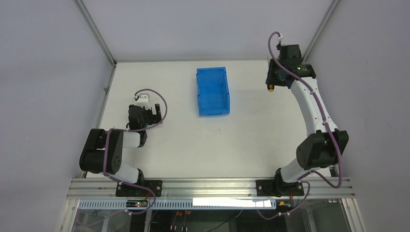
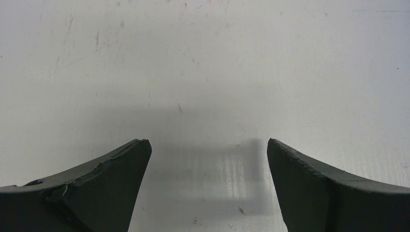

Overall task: Put the screwdriver in the bin
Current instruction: Pick up the screwdriver from the center of the board, then place the screwdriver in the bin.

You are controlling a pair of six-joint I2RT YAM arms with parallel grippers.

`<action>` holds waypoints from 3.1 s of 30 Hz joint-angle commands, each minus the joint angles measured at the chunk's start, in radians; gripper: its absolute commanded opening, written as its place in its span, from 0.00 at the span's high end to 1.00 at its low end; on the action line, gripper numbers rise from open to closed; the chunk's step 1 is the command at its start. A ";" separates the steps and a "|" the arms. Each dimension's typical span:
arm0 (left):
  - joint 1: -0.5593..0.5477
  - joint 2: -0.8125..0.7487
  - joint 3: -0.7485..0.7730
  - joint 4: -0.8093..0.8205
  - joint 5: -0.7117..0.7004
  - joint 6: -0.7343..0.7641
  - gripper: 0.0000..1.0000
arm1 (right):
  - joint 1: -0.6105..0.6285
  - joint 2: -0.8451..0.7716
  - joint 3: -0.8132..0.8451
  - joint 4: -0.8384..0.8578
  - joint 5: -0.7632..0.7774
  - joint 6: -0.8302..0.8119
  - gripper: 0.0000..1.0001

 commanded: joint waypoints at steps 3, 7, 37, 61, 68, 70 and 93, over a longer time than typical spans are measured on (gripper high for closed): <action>0.012 -0.006 0.019 0.028 0.013 -0.008 0.00 | -0.003 -0.083 0.218 -0.158 0.012 0.002 0.84; 0.013 -0.006 0.019 0.028 0.013 -0.007 0.00 | -0.002 -0.086 0.323 -0.220 0.001 0.013 0.84; 0.013 -0.008 0.019 0.028 0.013 -0.008 0.00 | 0.382 0.062 0.292 -0.019 0.029 0.240 0.89; 0.013 -0.006 0.019 0.028 0.014 -0.009 0.00 | 0.513 0.246 0.103 0.301 0.090 0.249 0.91; 0.012 -0.008 0.019 0.028 0.014 -0.008 0.00 | 0.516 0.301 -0.024 0.418 0.113 0.237 0.91; 0.014 -0.007 0.019 0.028 0.013 -0.008 0.00 | 0.516 0.325 -0.038 0.441 0.117 0.234 0.91; 0.013 -0.007 0.019 0.028 0.013 -0.007 0.00 | 0.546 0.474 0.042 0.456 0.170 0.187 0.66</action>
